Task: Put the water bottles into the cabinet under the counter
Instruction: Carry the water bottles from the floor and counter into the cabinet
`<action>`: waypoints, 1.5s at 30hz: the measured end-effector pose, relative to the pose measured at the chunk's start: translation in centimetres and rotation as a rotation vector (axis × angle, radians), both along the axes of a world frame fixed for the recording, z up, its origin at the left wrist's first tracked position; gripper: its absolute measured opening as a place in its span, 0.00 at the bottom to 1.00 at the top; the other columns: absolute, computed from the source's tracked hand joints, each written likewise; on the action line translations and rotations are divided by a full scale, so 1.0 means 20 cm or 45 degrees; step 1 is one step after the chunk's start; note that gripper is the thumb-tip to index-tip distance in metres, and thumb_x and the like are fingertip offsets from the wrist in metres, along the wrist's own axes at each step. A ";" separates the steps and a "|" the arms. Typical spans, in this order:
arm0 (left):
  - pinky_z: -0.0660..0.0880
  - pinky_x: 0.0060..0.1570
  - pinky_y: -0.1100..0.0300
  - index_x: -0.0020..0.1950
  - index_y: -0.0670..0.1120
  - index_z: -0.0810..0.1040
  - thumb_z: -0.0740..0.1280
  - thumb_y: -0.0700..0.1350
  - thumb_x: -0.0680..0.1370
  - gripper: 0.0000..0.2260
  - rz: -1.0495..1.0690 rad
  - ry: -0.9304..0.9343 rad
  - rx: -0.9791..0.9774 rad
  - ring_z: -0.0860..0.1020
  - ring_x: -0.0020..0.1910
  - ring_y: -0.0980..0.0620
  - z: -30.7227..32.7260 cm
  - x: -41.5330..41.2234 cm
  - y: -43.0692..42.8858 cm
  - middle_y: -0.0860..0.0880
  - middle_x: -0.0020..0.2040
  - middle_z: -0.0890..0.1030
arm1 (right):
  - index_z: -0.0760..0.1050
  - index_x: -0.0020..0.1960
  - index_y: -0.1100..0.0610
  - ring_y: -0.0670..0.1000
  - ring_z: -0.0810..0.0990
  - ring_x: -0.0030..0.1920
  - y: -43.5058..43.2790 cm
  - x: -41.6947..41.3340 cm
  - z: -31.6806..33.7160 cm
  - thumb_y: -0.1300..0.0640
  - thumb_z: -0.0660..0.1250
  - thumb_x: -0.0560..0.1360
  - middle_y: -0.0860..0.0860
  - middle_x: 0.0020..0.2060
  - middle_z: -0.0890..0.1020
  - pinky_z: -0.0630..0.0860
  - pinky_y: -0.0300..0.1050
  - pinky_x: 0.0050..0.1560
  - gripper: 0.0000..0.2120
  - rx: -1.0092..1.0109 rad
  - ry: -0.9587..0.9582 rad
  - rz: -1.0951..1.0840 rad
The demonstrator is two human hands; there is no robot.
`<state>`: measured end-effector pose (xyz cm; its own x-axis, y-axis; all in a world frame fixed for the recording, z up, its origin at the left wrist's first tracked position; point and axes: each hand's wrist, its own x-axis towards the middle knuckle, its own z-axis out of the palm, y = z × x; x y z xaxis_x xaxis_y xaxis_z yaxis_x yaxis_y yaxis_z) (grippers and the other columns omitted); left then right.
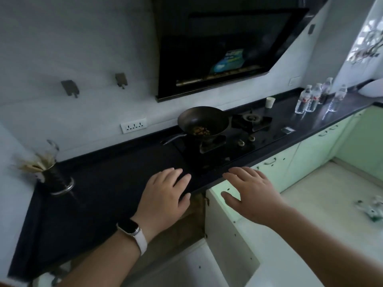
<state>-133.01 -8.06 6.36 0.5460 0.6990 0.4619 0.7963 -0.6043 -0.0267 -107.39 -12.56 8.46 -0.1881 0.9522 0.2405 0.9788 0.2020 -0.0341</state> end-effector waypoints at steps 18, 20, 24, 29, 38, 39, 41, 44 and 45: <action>0.76 0.58 0.45 0.64 0.46 0.80 0.63 0.54 0.77 0.19 -0.328 0.041 0.014 0.78 0.62 0.42 0.03 1.79 0.02 0.44 0.60 0.81 | 0.74 0.65 0.50 0.54 0.75 0.62 -0.24 1.68 0.02 0.37 0.53 0.75 0.47 0.59 0.78 0.69 0.51 0.64 0.25 -0.058 0.060 -0.303; 0.76 0.57 0.45 0.63 0.45 0.80 0.63 0.53 0.77 0.19 -0.388 0.024 0.023 0.78 0.61 0.42 0.03 1.95 0.01 0.44 0.60 0.81 | 0.73 0.65 0.50 0.54 0.75 0.62 -0.30 1.82 0.02 0.38 0.54 0.76 0.47 0.60 0.78 0.69 0.51 0.64 0.25 -0.046 0.079 -0.354; 0.77 0.55 0.45 0.62 0.45 0.81 0.63 0.53 0.76 0.19 -0.511 0.023 0.062 0.78 0.60 0.42 0.05 2.25 0.01 0.44 0.59 0.81 | 0.72 0.67 0.49 0.53 0.73 0.63 -0.41 2.05 0.02 0.36 0.52 0.76 0.47 0.62 0.77 0.66 0.50 0.65 0.26 -0.047 0.077 -0.476; 0.76 0.55 0.46 0.61 0.46 0.81 0.63 0.53 0.76 0.19 -0.679 0.005 0.093 0.78 0.59 0.43 0.04 2.57 0.01 0.44 0.58 0.81 | 0.73 0.66 0.49 0.53 0.74 0.64 -0.56 2.26 -0.02 0.36 0.53 0.75 0.47 0.61 0.77 0.67 0.50 0.64 0.27 -0.022 0.128 -0.648; 0.75 0.55 0.48 0.61 0.46 0.81 0.62 0.54 0.76 0.19 -0.920 0.011 0.024 0.77 0.58 0.43 -0.05 3.13 0.07 0.45 0.58 0.80 | 0.75 0.64 0.50 0.56 0.74 0.64 -0.68 2.64 -0.07 0.36 0.53 0.75 0.49 0.61 0.78 0.69 0.52 0.64 0.27 -0.088 0.098 -0.911; 0.75 0.55 0.48 0.61 0.47 0.81 0.62 0.54 0.75 0.19 -0.942 0.010 0.019 0.77 0.58 0.43 -0.06 3.20 0.09 0.45 0.59 0.80 | 0.75 0.64 0.50 0.55 0.74 0.64 -0.67 2.69 -0.08 0.36 0.53 0.75 0.49 0.61 0.78 0.68 0.51 0.64 0.27 -0.099 0.087 -0.934; 0.74 0.55 0.49 0.60 0.47 0.81 0.62 0.54 0.75 0.19 -0.990 0.005 0.020 0.78 0.58 0.43 -0.09 3.32 0.16 0.44 0.59 0.81 | 0.75 0.65 0.50 0.55 0.74 0.64 -0.63 2.77 -0.09 0.36 0.53 0.75 0.48 0.62 0.78 0.68 0.50 0.65 0.27 -0.116 0.071 -0.986; 0.74 0.55 0.49 0.60 0.46 0.82 0.62 0.54 0.75 0.19 -1.058 -0.003 0.028 0.78 0.58 0.42 -0.13 3.52 0.29 0.44 0.58 0.81 | 0.74 0.65 0.49 0.55 0.74 0.64 -0.54 2.91 -0.11 0.36 0.54 0.75 0.48 0.62 0.78 0.67 0.49 0.65 0.27 -0.122 0.062 -1.057; 0.73 0.55 0.49 0.60 0.46 0.82 0.62 0.54 0.75 0.19 -1.072 -0.008 0.021 0.78 0.58 0.42 -0.14 3.58 0.34 0.44 0.58 0.81 | 0.74 0.66 0.49 0.55 0.74 0.65 -0.50 2.95 -0.11 0.36 0.54 0.75 0.48 0.63 0.78 0.67 0.49 0.65 0.27 -0.132 0.057 -1.073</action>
<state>-61.45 -1.32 3.52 0.8793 0.0528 0.4734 0.0802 -0.9961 -0.0379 -48.32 -22.61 6.19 0.6017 0.7873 0.1342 0.7978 -0.6004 -0.0547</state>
